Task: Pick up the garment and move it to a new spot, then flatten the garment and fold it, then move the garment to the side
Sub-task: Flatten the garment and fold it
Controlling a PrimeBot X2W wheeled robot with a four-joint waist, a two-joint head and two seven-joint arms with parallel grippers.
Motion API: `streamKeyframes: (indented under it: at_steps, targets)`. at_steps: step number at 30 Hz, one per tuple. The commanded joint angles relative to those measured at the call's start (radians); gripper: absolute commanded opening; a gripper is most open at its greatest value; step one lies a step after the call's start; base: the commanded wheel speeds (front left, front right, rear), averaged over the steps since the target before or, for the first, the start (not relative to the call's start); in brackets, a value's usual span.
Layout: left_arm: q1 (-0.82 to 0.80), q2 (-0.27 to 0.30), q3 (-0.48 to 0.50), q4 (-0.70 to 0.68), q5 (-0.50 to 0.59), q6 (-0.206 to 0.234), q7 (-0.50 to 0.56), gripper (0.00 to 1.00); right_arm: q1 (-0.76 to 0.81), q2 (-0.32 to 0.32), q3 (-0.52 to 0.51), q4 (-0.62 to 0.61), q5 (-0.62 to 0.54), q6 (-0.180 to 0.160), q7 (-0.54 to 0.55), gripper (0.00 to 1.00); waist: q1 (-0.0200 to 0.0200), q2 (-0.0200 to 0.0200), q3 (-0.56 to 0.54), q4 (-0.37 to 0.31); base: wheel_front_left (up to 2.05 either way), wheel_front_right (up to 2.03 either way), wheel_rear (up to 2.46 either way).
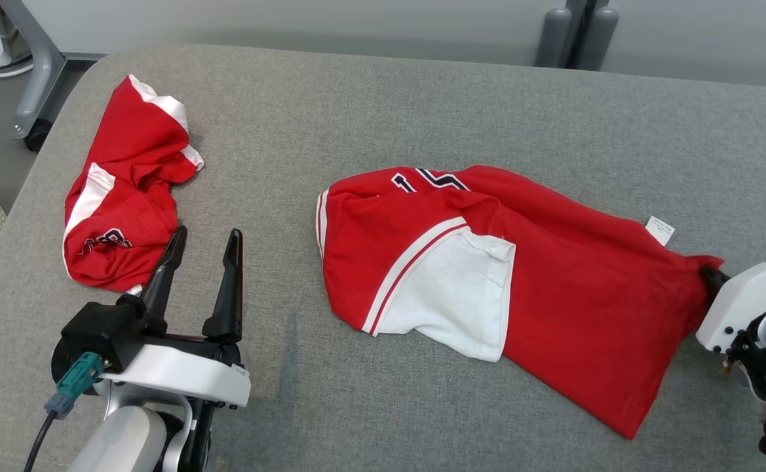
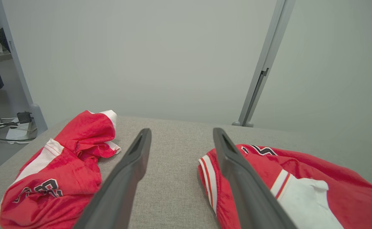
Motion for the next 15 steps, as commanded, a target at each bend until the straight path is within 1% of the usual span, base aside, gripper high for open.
streamKeyframes:
  at_steps: [1,7,11,15]
  targets:
    - [-0.015,0.0,0.003,0.001,-0.001,0.002,-0.007,1.0,-0.018,-0.004,-0.011,-0.01,-0.012,0.002,-0.026,0.0,0.0,-0.0001,0.0,-0.002,0.0,0.0,0.0]
    - [-0.035,-0.006,-0.007,-0.012,0.004,-0.004,-0.005,1.0,-0.078,-0.023,-0.018,-0.027,-0.018,0.002,-0.077,0.0,0.0,-0.0001,0.037,0.007,0.0,0.0,0.0]
    - [-0.057,-0.01,-0.017,-0.013,0.008,-0.012,-0.004,1.0,-0.15,-0.063,-0.023,-0.01,-0.023,0.002,-0.099,0.0,0.0,-0.0001,0.071,0.027,0.0,0.0,0.0]
    - [-0.076,-0.017,-0.026,-0.007,0.011,-0.02,-0.005,1.0,-0.215,-0.102,-0.033,0.04,-0.016,0.002,-0.12,0.0,0.0,-0.0001,0.095,0.054,0.0,0.0,0.0]
